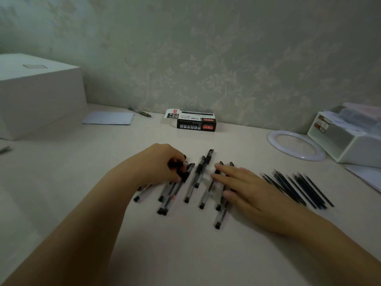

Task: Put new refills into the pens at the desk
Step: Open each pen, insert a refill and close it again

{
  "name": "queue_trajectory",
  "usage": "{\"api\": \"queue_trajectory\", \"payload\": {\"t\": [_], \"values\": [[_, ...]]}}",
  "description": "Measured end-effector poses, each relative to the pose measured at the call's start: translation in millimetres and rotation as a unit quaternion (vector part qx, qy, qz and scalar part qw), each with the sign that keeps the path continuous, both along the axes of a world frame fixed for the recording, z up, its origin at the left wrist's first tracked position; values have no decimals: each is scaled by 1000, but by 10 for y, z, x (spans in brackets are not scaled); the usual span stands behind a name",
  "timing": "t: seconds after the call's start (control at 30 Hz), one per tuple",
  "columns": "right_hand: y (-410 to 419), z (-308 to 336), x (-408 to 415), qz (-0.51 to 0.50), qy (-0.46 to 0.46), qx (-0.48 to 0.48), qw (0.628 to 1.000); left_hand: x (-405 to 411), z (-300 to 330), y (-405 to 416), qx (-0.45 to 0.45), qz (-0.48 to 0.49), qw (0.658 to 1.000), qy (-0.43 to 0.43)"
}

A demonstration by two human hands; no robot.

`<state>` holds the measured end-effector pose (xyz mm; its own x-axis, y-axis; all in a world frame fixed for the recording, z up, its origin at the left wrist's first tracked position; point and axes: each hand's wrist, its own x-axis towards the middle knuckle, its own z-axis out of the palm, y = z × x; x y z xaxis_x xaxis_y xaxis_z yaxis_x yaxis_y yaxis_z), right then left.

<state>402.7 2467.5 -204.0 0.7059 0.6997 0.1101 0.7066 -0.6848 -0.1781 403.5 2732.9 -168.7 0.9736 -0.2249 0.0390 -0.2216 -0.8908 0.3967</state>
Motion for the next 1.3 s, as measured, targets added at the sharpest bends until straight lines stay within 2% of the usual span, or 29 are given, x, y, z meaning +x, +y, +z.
{"api": "queue_trajectory", "payload": {"t": [0.17, 0.33, 0.6, 0.73, 0.93, 1.03, 1.13, 1.3], "values": [[295, 36, 81, 33, 15, -77, 996, 13, -41, -45, -3, -13, 1000, -2], [470, 18, 151, 38, 33, -104, 993, 30, -5, 47, -10, 4, 999, -37], [421, 53, 196, 21, 48, -79, 995, 22, 76, 308, -29, 50, 997, -41], [615, 78, 212, 48, 38, -74, 995, 20, 87, 390, -31, 69, 996, -49], [791, 31, 188, 73, 58, -119, 988, -2, 72, 479, -1, 110, 993, -38], [761, 69, 179, 61, 49, -99, 992, -6, 44, 520, 22, 128, 991, -20], [827, 110, 205, 59, 11, -73, 996, 4, 24, 521, 17, 132, 991, -4], [1135, 68, 263, 85, 9, -100, 991, 10, 26, 515, 10, 110, 994, 15]]}}
